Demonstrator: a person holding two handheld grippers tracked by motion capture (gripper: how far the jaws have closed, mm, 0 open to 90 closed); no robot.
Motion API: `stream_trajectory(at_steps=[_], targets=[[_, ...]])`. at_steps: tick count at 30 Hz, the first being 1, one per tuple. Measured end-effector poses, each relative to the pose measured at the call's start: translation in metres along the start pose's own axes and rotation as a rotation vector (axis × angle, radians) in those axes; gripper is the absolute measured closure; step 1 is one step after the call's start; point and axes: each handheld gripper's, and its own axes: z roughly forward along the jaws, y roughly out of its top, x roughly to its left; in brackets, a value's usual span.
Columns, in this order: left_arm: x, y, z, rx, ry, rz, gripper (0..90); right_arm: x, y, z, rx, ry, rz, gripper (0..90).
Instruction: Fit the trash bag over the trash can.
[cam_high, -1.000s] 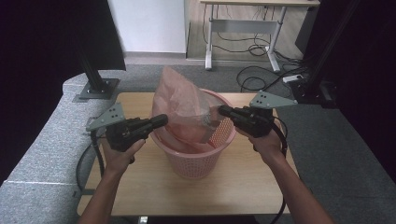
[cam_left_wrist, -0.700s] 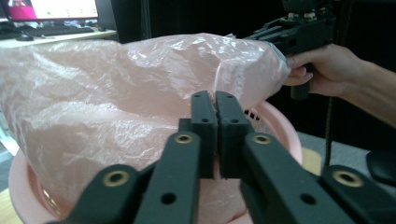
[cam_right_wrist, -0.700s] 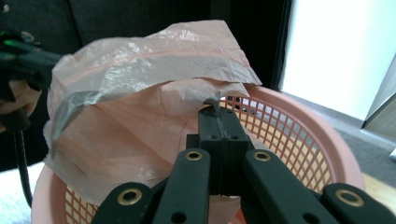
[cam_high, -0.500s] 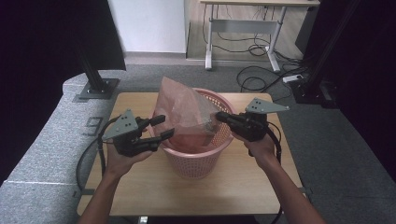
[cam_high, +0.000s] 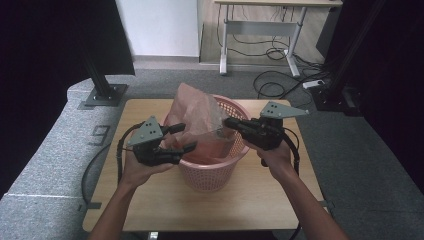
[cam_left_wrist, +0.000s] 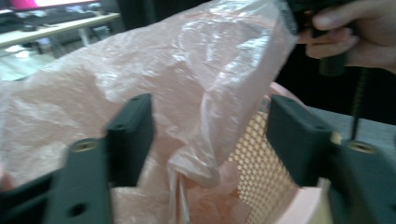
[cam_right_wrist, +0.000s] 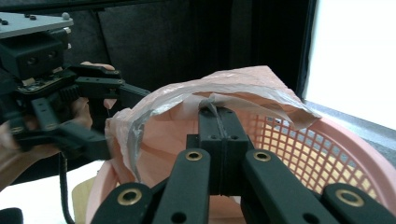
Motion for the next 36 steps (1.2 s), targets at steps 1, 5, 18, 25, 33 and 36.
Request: stream_trajectory(at_steps=[1, 5, 18, 25, 33, 36], targets=[[0.0, 0.0, 0.0, -0.004, 0.006, -0.003, 50.3, 0.001, 0.0, 0.001, 0.005, 0.002, -0.002, 89.6], [0.003, 0.001, -0.004, -0.037, 0.01, -0.028, 73.9, 0.001, -0.003, 0.003, 0.019, 0.0, -0.001, 89.6], [0.02, 0.0, -0.025, -0.159, -0.04, -0.163, 89.8, -0.018, -0.007, -0.016, 0.028, -0.075, 0.02, 89.6], [0.032, 0.003, -0.04, -0.218, -0.061, -0.228, 89.8, -0.027, 0.003, -0.034, 0.003, -0.12, 0.004, 89.6], [0.039, 0.004, -0.047, -0.239, -0.075, -0.269, 89.9, -0.033, 0.013, -0.051, -0.01, -0.155, -0.011, 89.6], [0.042, 0.004, -0.049, -0.251, -0.085, -0.287, 89.8, -0.035, 0.016, -0.056, -0.014, -0.169, -0.015, 89.6]])
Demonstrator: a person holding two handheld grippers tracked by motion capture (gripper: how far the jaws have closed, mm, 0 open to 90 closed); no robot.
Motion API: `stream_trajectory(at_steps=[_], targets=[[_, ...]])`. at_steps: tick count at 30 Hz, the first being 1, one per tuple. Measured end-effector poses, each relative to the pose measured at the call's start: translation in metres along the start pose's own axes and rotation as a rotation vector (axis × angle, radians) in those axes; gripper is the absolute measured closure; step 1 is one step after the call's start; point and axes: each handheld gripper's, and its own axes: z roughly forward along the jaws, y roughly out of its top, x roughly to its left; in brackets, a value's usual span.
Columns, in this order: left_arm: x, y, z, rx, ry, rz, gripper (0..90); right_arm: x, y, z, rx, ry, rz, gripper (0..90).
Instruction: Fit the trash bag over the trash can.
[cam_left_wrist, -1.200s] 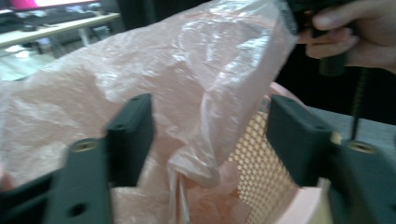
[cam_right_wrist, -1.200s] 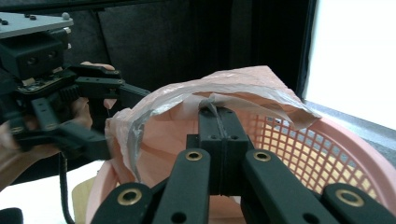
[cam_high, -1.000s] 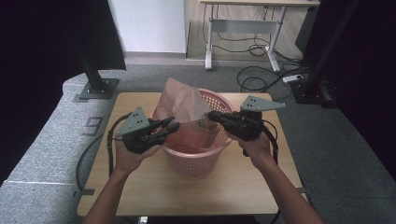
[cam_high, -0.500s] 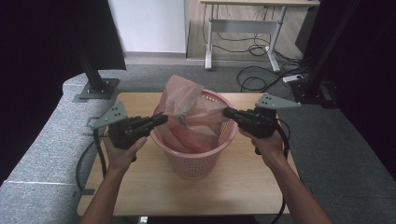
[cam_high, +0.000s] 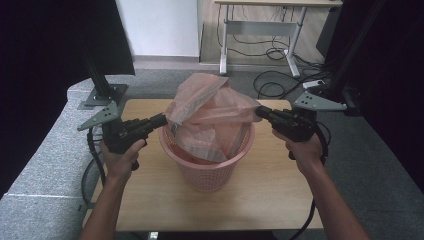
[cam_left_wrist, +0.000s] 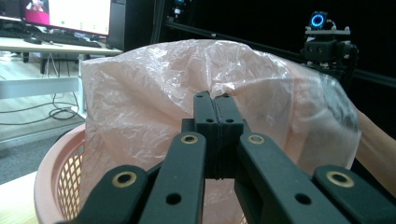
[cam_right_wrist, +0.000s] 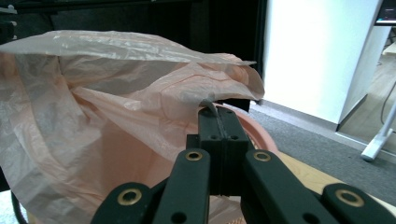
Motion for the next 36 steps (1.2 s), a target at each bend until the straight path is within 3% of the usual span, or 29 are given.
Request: stream_trajectory(at_steps=[16, 22, 29, 32, 33, 36], targets=[[0.022, 0.0, -0.018, -0.032, 0.016, -0.119, 89.9, -0.033, 0.0, -0.013, 0.007, -0.086, 0.043, 89.6], [0.028, -0.004, -0.025, -0.021, 0.028, -0.141, 89.9, -0.041, 0.001, -0.017, 0.021, -0.128, 0.036, 89.6], [0.039, -0.014, -0.024, 0.006, 0.047, -0.176, 89.8, -0.067, -0.03, -0.004, 0.087, -0.166, 0.111, 89.5], [0.041, -0.018, -0.02, 0.033, 0.055, -0.178, 89.8, -0.079, -0.051, 0.008, 0.093, -0.151, 0.163, 88.9], [0.041, -0.019, -0.019, 0.04, 0.059, -0.175, 89.8, -0.081, -0.056, 0.01, 0.089, -0.145, 0.169, 86.9], [0.041, -0.02, -0.017, 0.05, 0.056, -0.17, 89.8, -0.082, -0.068, 0.016, 0.072, -0.125, 0.175, 67.1]])
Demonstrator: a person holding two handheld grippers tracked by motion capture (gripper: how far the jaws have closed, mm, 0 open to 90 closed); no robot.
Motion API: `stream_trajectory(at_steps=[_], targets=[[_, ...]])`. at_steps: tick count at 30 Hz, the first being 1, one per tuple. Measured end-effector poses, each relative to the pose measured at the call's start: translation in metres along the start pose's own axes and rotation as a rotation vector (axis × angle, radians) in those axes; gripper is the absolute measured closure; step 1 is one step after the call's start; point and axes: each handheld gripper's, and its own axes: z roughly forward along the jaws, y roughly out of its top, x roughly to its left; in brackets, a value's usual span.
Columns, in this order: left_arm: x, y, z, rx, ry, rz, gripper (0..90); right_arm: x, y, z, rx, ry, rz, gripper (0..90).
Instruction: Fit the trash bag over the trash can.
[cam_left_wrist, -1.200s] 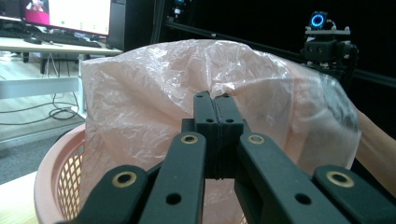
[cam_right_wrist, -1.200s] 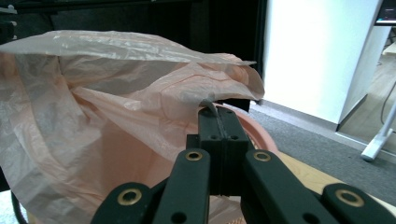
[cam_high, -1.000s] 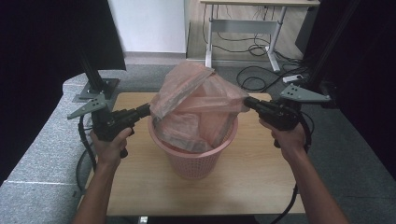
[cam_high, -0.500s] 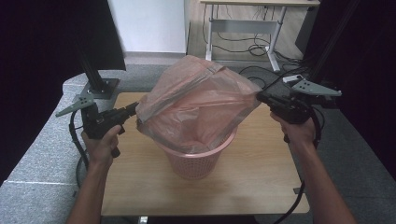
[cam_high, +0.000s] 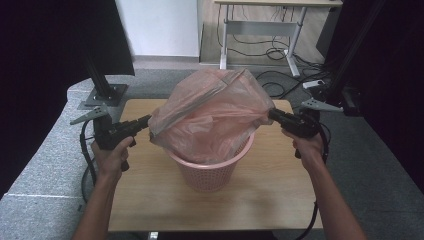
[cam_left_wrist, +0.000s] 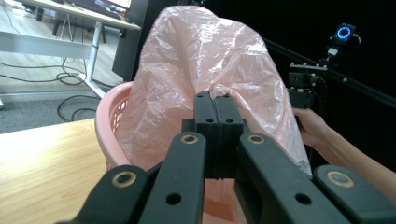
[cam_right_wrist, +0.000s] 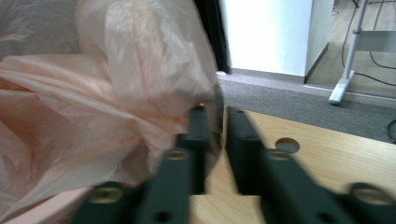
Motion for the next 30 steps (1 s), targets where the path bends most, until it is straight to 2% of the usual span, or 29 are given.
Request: stream_trajectory(at_steps=[3, 4, 7, 9, 11, 15, 20, 22, 24, 25, 26, 29, 30], targets=[[0.0, 0.0, -0.001, 0.0, 0.0, 0.002, 89.8, 0.008, -0.008, -0.006, -0.031, -0.041, -0.031, 49.9], [0.0, 0.001, -0.001, 0.0, -0.001, 0.002, 89.8, 0.011, -0.011, -0.011, -0.04, -0.044, -0.027, 48.0], [-0.001, 0.0, -0.002, -0.003, -0.002, 0.002, 89.8, 0.017, -0.018, -0.024, -0.056, -0.025, -0.021, 44.2], [-0.002, 0.0, -0.002, -0.003, -0.005, 0.001, 89.7, 0.02, -0.026, -0.031, -0.049, 0.026, -0.015, 42.6], [-0.003, 0.0, -0.001, 0.0, -0.007, 0.002, 89.7, 0.022, -0.03, -0.032, -0.04, 0.038, -0.019, 42.0], [-0.003, -0.001, 0.002, 0.005, -0.011, 0.002, 89.7, 0.02, -0.032, -0.019, -0.031, 0.063, 0.002, 41.0], [-0.001, -0.001, 0.003, 0.007, -0.013, 0.003, 89.7, 0.012, -0.027, 0.0, -0.037, 0.048, 0.048, 39.2], [0.0, -0.001, 0.003, 0.006, -0.015, 0.001, 89.7, 0.008, -0.027, 0.005, -0.049, 0.088, 0.086, 39.4], [0.0, -0.001, 0.003, 0.007, -0.015, 0.001, 89.7, 0.008, -0.027, 0.01, -0.057, 0.132, 0.108, 42.8], [0.0, -0.001, 0.003, 0.006, -0.016, 0.002, 89.7, 0.011, -0.027, 0.013, -0.058, 0.164, 0.116, 45.8], [0.0, -0.001, 0.003, 0.005, -0.017, 0.001, 89.7, 0.013, -0.026, 0.014, -0.057, 0.176, 0.118, 50.3], [-0.001, -0.001, 0.002, 0.001, -0.018, 0.001, 89.6, 0.021, -0.023, 0.015, -0.036, 0.187, 0.093, 74.1], [-0.001, -0.001, 0.002, 0.0, -0.016, 0.001, 89.7, 0.025, -0.019, 0.012, -0.019, 0.176, 0.078, 81.0]])
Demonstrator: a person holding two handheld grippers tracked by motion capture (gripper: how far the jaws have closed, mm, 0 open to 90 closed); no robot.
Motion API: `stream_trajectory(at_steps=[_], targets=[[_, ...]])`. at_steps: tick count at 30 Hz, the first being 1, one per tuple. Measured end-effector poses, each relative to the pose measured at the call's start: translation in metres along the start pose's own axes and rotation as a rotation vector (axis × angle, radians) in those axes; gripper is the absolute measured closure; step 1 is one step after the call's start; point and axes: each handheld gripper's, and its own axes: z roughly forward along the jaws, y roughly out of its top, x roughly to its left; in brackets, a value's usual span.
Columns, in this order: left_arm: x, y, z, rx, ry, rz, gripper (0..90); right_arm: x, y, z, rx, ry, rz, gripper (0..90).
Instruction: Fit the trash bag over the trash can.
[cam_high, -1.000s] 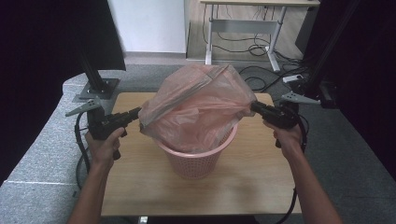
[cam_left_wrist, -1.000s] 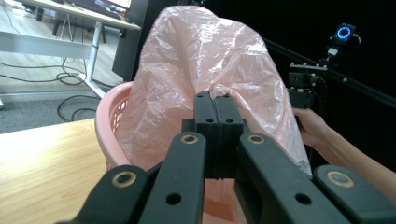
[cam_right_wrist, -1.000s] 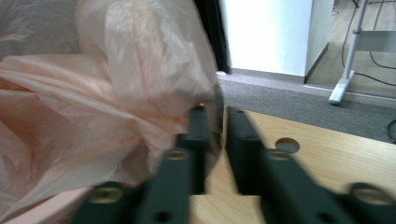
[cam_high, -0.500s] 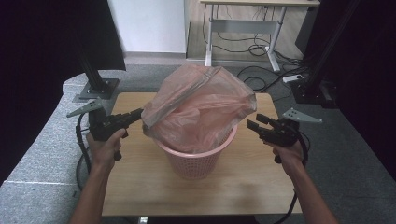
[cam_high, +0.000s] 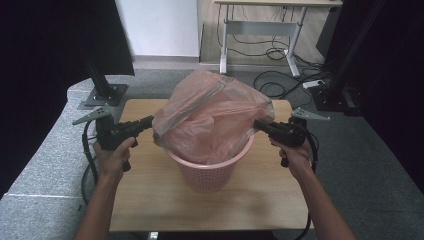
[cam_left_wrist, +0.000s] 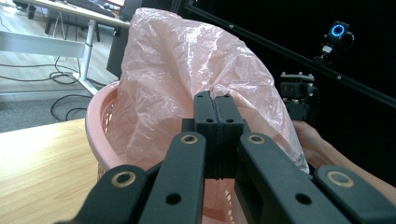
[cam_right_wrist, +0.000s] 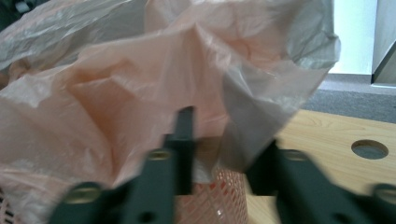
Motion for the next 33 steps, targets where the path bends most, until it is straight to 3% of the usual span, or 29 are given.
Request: stream_trajectory(at_steps=[3, 13, 17, 24, 33], targets=[[0.0, 0.002, -0.002, -0.005, 0.002, 0.001, 89.7, 0.006, 0.007, -0.008, 0.015, 0.034, 0.003, 88.8], [-0.007, 0.011, -0.008, -0.031, -0.002, 0.012, 89.7, 0.033, 0.039, -0.06, 0.014, 0.152, 0.043, 89.3], [-0.012, 0.017, -0.01, -0.037, -0.004, 0.015, 89.7, 0.037, 0.044, -0.073, -0.008, 0.135, 0.034, 89.3], [-0.014, 0.024, -0.012, -0.04, 0.002, 0.022, 89.7, 0.029, 0.056, -0.081, -0.04, 0.141, 0.069, 89.3], [-0.02, 0.026, -0.026, -0.046, -0.003, 0.021, 89.7, 0.033, 0.053, -0.084, -0.011, 0.14, 0.074, 89.3]])
